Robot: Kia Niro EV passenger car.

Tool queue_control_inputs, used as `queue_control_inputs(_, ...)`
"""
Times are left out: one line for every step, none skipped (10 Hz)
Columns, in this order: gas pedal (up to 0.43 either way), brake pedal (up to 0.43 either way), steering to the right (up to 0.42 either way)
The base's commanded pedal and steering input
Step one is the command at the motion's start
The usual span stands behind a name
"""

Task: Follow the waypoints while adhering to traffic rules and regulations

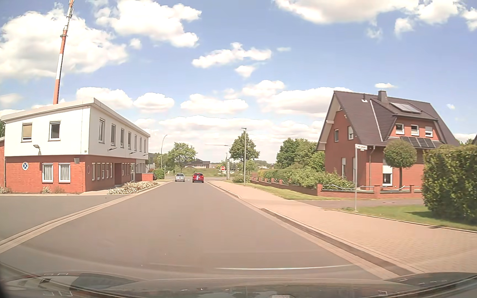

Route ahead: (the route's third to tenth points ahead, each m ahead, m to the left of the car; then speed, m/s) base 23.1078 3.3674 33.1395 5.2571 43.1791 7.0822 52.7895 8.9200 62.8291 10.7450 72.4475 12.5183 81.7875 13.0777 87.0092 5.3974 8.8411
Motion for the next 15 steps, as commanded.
queue_control_inputs(0.209, 0.0, -0.115)
queue_control_inputs(0.209, 0.0, -0.098)
queue_control_inputs(0.209, 0.0, -0.084)
queue_control_inputs(0.209, 0.0, -0.072)
queue_control_inputs(0.209, 0.0, -0.061)
queue_control_inputs(0.209, 0.0, -0.054)
queue_control_inputs(0.209, 0.0, -0.045)
queue_control_inputs(0.209, 0.0, -0.034)
queue_control_inputs(0.209, 0.0, -0.026)
queue_control_inputs(0.209, 0.0, -0.024)
queue_control_inputs(0.209, 0.0, -0.025)
queue_control_inputs(0.209, 0.0, -0.027)
queue_control_inputs(0.189, 0.0, -0.027)
queue_control_inputs(0.138, 0.0, -0.026)
queue_control_inputs(0.13, 0.0, -0.024)
